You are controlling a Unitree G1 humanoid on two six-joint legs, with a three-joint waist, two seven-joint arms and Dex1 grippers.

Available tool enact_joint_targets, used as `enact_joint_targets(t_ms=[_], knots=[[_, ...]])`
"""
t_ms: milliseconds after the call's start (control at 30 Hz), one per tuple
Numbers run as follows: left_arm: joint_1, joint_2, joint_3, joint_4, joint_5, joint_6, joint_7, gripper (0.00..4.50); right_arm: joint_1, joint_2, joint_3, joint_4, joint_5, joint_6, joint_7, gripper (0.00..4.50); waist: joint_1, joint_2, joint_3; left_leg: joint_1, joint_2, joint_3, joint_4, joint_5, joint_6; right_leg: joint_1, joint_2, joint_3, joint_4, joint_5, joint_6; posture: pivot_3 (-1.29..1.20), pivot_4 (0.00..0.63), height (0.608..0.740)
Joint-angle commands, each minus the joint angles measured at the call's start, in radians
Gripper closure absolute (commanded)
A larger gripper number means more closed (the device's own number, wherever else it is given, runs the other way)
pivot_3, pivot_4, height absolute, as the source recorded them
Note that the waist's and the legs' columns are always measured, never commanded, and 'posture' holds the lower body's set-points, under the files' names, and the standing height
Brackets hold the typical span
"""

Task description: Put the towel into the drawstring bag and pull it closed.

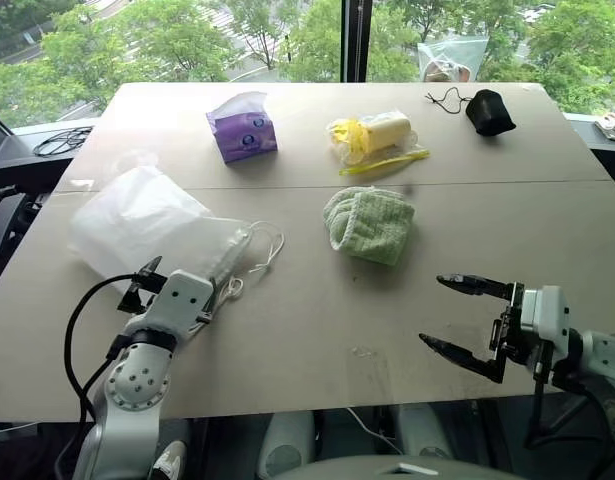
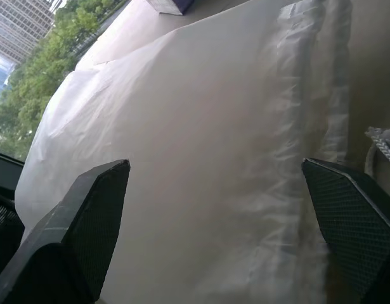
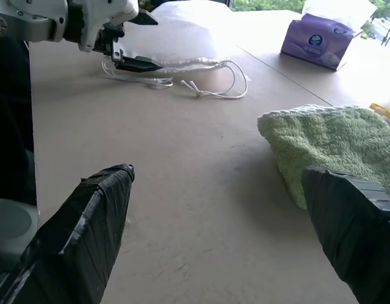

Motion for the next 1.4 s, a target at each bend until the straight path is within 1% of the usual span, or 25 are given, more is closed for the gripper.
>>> enact_joint_targets(t_ms=[33, 267, 467, 600, 700, 767, 867, 900, 933, 967, 1000, 1033, 1067, 1167, 1300, 1400], knots=[[-0.018, 0.007, -0.008, 0.014, 0.032, -0.019, 0.005, 0.02, 0.000, -0.009, -0.004, -0.043, 0.014, -0.003, -0.008, 0.00, 0.000, 0.000, 0.000, 0.000, 0.000, 0.000, 0.000, 0.000, 0.000, 0.000, 0.000, 0.000, 0.000, 0.000, 0.000, 0.00, 0.150, 0.740], [-0.031, 0.001, -0.040, -0.011, 0.023, -0.001, -0.043, 0.02, -0.012, -0.012, 0.003, -0.050, 0.019, 0.007, -0.020, 0.00, 0.000, 0.000, 0.000, 0.000, 0.000, 0.000, 0.000, 0.000, 0.000, 0.000, 0.000, 0.000, 0.000, 0.000, 0.000, 0.00, 0.150, 0.740], [-0.050, 0.010, -0.034, 0.048, 0.081, 0.016, -0.013, 0.02, -0.023, -0.012, 0.011, -0.051, 0.021, 0.013, -0.024, 0.00, 0.001, 0.000, 0.000, 0.001, 0.000, 0.000, 0.000, 0.000, 0.001, 0.001, 0.000, 0.000, 0.000, 0.000, 0.000, 0.00, 0.150, 0.740], [-0.077, -0.003, -0.026, 0.064, 0.077, 0.012, -0.007, 0.02, -0.041, -0.009, 0.014, -0.042, 0.016, 0.013, -0.027, 0.00, 0.000, 0.000, 0.000, 0.002, 0.000, 0.000, 0.000, 0.000, 0.000, 0.002, 0.000, 0.000, 0.001, 0.000, 0.000, 0.00, 0.150, 0.740], [-0.098, 0.001, -0.015, 0.068, 0.084, 0.001, 0.005, 0.83, -0.064, -0.006, 0.017, -0.040, 0.026, 0.045, -0.049, 0.00, 0.000, 0.000, 0.000, 0.002, 0.000, 0.000, 0.000, 0.000, 0.000, 0.002, 0.000, 0.000, 0.001, 0.000, 0.000, 0.00, 0.150, 0.740], [-0.107, 0.001, -0.005, 0.080, 0.107, -0.011, 0.038, 1.78, -0.082, 0.007, 0.026, -0.040, 0.013, 0.073, -0.094, 0.00, 0.000, 0.000, 0.000, 0.002, 0.000, 0.000, 0.000, 0.001, 0.001, 0.002, 0.000, 0.000, 0.001, 0.000, 0.000, 0.00, 0.150, 0.740], [-0.131, -0.004, 0.024, 0.084, 0.069, -0.008, 0.031, 3.31, -0.112, 0.025, 0.040, -0.052, -0.031, 0.113, -0.181, 0.00, 0.000, 0.000, 0.000, 0.002, 0.000, 0.000, 0.000, 0.001, 0.001, 0.002, 0.000, 0.000, 0.001, 0.000, 0.000, 0.00, 0.150, 0.740], [-0.143, -0.011, 0.039, 0.079, 0.048, 0.005, 0.024, 3.81, -0.124, 0.001, 0.059, -0.061, -0.042, 0.168, -0.196, 0.00, 0.000, 0.000, 0.000, 0.002, 0.000, 0.000, 0.000, 0.001, 0.001, 0.002, 0.000, 0.000, 0.001, 0.000, 0.000, 0.00, 0.150, 0.740], [-0.163, -0.025, 0.062, 0.069, 0.015, 0.038, 0.014, 4.27, -0.151, -0.035, 0.081, -0.070, -0.036, 0.277, -0.221, 0.00, 0.000, 0.000, 0.000, 0.002, 0.000, 0.000, 0.000, 0.001, 0.001, 0.002, 0.000, 0.000, 0.001, 0.000, 0.000, 0.00, 0.150, 0.740], [-0.180, -0.035, 0.082, 0.060, -0.014, 0.067, 0.003, 4.42, -0.176, -0.058, 0.093, -0.074, -0.013, 0.365, -0.240, 0.00, 0.001, -0.001, -0.001, 0.002, 0.000, 0.000, 0.000, 0.001, 0.001, 0.002, -0.001, 0.000, 0.001, 0.001, -0.001, 0.00, 0.150, 0.740], [-0.197, -0.042, 0.102, 0.051, -0.043, 0.099, -0.012, 4.42, -0.210, -0.065, 0.097, -0.062, 0.060, 0.459, -0.251, 0.00, 0.000, -0.002, -0.001, 0.002, 0.000, 0.000, 0.000, 0.001, 0.001, 0.002, -0.002, -0.001, 0.001, 0.002, -0.004, 0.00, 0.150, 0.740], [-0.220, -0.047, 0.127, 0.035, -0.085, 0.146, -0.036, 4.42, -0.260, -0.043, 0.107, -0.021, 0.038, 0.477, -0.287, 0.00, 0.000, -0.002, -0.001, 0.002, 0.000, 0.000, 0.000, 0.001, 0.001, 0.002, -0.002, 0.000, 0.001, 0.002, -0.004, 0.00, 0.150, 0.740], [-0.241, -0.052, 0.149, 0.017, -0.127, 0.191, -0.060, 4.42, -0.304, -0.018, 0.113, 0.014, 0.033, 0.489, -0.313, 0.00, -0.004, -0.003, -0.001, 0.002, 0.000, 0.000, 0.000, 0.001, 0.001, 0.002, -0.002, 0.000, 0.001, 0.002, -0.004, 0.00, 0.150, 0.740], [-0.315, -0.054, 0.216, -0.047, -0.278, 0.363, -0.148, 4.42, -0.460, 0.074, 0.132, 0.131, 0.032, 0.600, -0.413, 0.00, -0.003, -0.004, -0.001, 0.002, 0.000, 0.000, 0.001, 0.001, 0.001, 0.001, 0.000, -0.001, 0.002, 0.004, -0.006, 0.00, 0.150, 0.740], [-0.451, -0.043, 0.330, -0.110, -0.502, 0.666, -0.230, 4.42, -0.653, 0.216, 0.186, 0.348, -0.012, 0.721, -0.526, 0.00, -0.004, -0.004, -0.002, 0.002, 0.000, 0.000, 0.001, 0.001, 0.001, 0.001, 0.005, -0.001, 0.004, 0.004, -0.006, 0.00, 0.150, 0.740], [-0.532, -0.025, 0.384, -0.126, -0.600, 0.829, -0.246, 4.42, -0.753, 0.305, 0.196, 0.480, -0.028, 0.787, -0.579, 0.00, -0.004, -0.004, -0.002, 0.002, -0.001, 0.001, 0.001, 0.001, 0.001, 0.001, 0.007, -0.001, 0.005, 0.006, -0.002, 0.00, 0.150, 0.740]])
